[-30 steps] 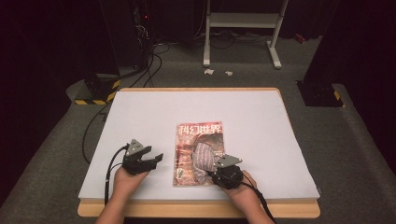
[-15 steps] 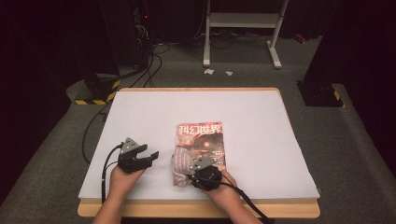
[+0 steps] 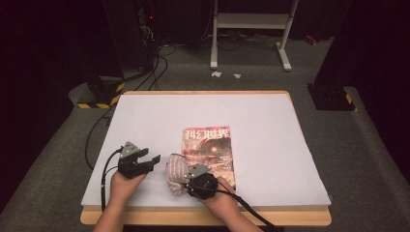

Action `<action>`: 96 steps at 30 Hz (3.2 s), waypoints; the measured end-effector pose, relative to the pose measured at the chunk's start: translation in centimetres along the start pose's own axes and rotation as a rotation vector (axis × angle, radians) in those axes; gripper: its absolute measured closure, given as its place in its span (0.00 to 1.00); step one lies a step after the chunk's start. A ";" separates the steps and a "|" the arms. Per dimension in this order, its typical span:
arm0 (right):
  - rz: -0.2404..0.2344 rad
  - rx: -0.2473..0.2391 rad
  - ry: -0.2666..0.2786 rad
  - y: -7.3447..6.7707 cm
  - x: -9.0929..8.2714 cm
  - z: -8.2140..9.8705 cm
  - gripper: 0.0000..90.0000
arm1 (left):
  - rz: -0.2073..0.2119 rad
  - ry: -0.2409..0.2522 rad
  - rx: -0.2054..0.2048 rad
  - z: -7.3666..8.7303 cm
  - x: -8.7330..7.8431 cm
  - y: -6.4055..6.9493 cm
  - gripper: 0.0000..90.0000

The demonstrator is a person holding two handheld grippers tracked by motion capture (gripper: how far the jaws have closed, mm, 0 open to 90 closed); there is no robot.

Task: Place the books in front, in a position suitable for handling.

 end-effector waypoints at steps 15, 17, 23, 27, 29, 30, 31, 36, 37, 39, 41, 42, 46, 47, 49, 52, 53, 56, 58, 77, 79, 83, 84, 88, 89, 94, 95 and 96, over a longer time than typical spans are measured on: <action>0.156 0.145 -0.052 3.9 -6.2 7.3 0.73 | 0.003 -0.017 0.007 0.2 0.6 0.2 0.40; 0.170 0.160 -0.055 4.2 -6.8 7.9 0.73 | 0.004 -0.020 0.008 0.2 0.7 0.3 0.40; 0.193 0.175 -0.062 4.2 -7.6 8.6 0.73 | 0.007 -0.027 0.016 0.3 1.0 0.5 0.40; 0.190 0.174 -0.072 4.1 -7.4 8.4 0.73 | 0.006 -0.037 0.017 0.7 1.0 0.6 0.40; 0.183 0.162 -0.076 3.9 -7.2 8.0 0.73 | 0.002 -0.033 0.015 0.7 0.9 0.6 0.40; 0.178 0.154 -0.080 3.9 -7.1 7.9 0.73 | 0.003 -0.027 0.011 0.6 0.8 0.6 0.40; 0.172 0.143 -0.080 3.8 -6.9 7.7 0.73 | 0.004 -0.021 0.011 0.6 0.7 0.6 0.40; 0.140 0.113 -0.070 3.0 -6.1 6.7 0.73 | -0.009 -0.019 0.025 0.8 0.2 0.6 0.40; 0.131 0.109 -0.067 2.8 -5.8 6.4 0.73 | -0.012 -0.019 0.028 0.9 0.0 0.6 0.40; 0.113 0.091 -0.060 2.3 -5.2 5.6 0.73 | -0.015 -0.012 0.030 0.9 -0.4 0.5 0.40; 0.101 0.074 -0.052 1.8 -4.5 4.9 0.73 | -0.015 -0.008 0.026 1.0 -0.8 0.3 0.40; 0.086 0.055 -0.050 1.3 -3.8 4.0 0.73 | -0.015 -0.009 0.026 1.0 -0.8 0.3 0.40; 0.055 0.022 -0.045 0.5 -2.6 2.5 0.73 | -0.018 -0.006 0.025 1.1 -1.0 0.2 0.40; 0.049 0.015 -0.042 0.3 -2.3 2.2 0.73 | -0.020 -0.007 0.026 1.0 -1.0 0.2 0.40; 0.041 0.006 -0.043 0.1 -2.1 1.9 0.73 | -0.019 -0.006 0.024 1.0 -1.0 0.2 0.40; 0.019 -0.007 -0.029 -0.4 -1.1 0.8 0.72 | -0.017 -0.002 0.030 0.7 -0.8 0.3 0.40; 0.012 -0.007 -0.028 -0.6 -0.9 0.6 0.72 | -0.017 -0.002 0.030 0.7 -0.8 0.3 0.40; 0.003 -0.014 -0.020 -0.8 -0.2 -0.2 0.72 | -0.014 -0.003 0.035 0.6 -0.6 0.4 0.40; 0.004 -0.015 -0.021 -1.0 0.2 -0.6 0.72 | -0.011 -0.002 0.034 0.5 -0.6 0.4 0.40; 0.141 0.105 -0.065 2.9 -4.4 5.2 0.72 | -0.009 0.001 0.031 0.3 -0.5 0.2 0.40; 0.164 0.123 -0.068 3.6 -5.1 6.1 0.72 | -0.009 -0.002 0.031 0.4 -0.4 0.2 0.40; 0.202 0.157 -0.079 4.4 -6.6 7.8 0.72 | -0.011 -0.006 0.034 0.4 -0.3 0.2 0.40; 0.208 0.159 -0.078 4.6 -6.9 8.1 0.72 | -0.011 -0.007 0.032 0.4 -0.3 0.3 0.40; 0.226 0.181 -0.082 5.1 -7.5 8.8 0.72 | -0.013 -0.011 0.035 0.5 -0.3 0.3 0.40; 0.227 0.185 -0.079 5.2 -7.5 8.9 0.72 | -0.014 -0.011 0.035 0.5 -0.3 0.3 0.40; 0.243 0.187 -0.065 5.8 -7.8 8.3 0.72 | -0.013 -0.011 0.033 0.4 -0.3 0.2 0.40; 0.249 0.188 -0.058 6.0 -8.0 8.0 0.73 | -0.013 -0.012 0.032 0.5 -0.3 0.2 0.40; 0.249 0.188 -0.058 6.0 -8.0 8.0 0.73 | -0.013 -0.012 0.032 0.5 -0.3 0.2 0.40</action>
Point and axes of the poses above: each handheld gripper's, and its own axes: x roughly forward along the jaws, z roughly out of its underside, y roughly to its right, the point moved 3 cm from there along x, roughly forward along the jaws, and after that the axes turned 13 degrees about -x, right-handed, at the moved point
